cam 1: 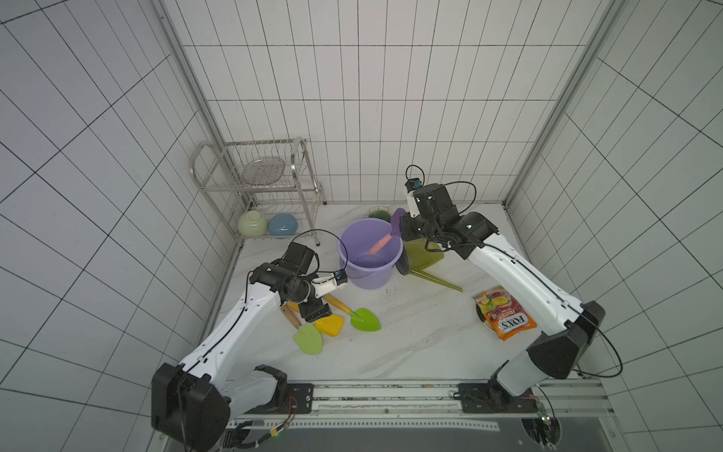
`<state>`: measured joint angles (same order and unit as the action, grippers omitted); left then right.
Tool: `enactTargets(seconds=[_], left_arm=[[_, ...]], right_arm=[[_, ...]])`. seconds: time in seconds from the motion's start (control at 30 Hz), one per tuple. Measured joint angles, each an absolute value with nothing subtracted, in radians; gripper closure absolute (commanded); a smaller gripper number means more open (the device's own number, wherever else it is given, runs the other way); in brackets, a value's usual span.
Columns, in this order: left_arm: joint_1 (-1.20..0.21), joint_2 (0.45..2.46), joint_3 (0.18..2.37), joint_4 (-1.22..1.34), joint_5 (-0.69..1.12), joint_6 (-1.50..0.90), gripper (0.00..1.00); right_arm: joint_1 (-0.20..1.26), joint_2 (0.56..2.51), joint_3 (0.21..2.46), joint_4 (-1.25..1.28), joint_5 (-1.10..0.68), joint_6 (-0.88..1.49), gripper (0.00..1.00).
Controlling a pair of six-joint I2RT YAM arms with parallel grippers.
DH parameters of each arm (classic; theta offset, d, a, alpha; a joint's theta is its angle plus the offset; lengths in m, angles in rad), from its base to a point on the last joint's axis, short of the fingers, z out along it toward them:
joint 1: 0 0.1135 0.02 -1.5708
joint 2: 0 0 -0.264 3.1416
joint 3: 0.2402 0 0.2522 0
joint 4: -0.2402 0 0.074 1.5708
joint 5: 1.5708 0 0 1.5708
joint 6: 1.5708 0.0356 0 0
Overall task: Organize the gardening tools
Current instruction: Place the gardening tool in the container.
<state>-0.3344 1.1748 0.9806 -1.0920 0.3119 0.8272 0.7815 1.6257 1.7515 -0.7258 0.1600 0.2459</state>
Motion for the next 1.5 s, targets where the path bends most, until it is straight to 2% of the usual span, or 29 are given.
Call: enactTargets(seconds=[0.53,0.8,1.2,1.37,1.5], left_arm=[[-0.372,1.221,0.906,-0.99,0.217,0.854,0.33],[-0.408,1.266,0.886,-0.945,0.164,0.87,0.33],[-0.451,1.315,0.88,-0.887,0.064,0.96,0.32],[-0.456,1.329,0.879,-0.871,0.036,1.016,0.33],[-0.456,1.343,0.879,-0.861,0.025,1.064,0.35]], right_arm=[[0.808,1.849,1.743,-0.688,0.101,0.276,1.0],[0.81,1.908,1.719,-0.649,0.062,0.309,0.95],[0.809,1.888,1.697,-0.64,0.041,0.322,0.64],[0.798,1.768,1.642,-0.644,0.009,0.326,0.47],[0.791,1.64,1.587,-0.641,-0.03,0.327,0.4]])
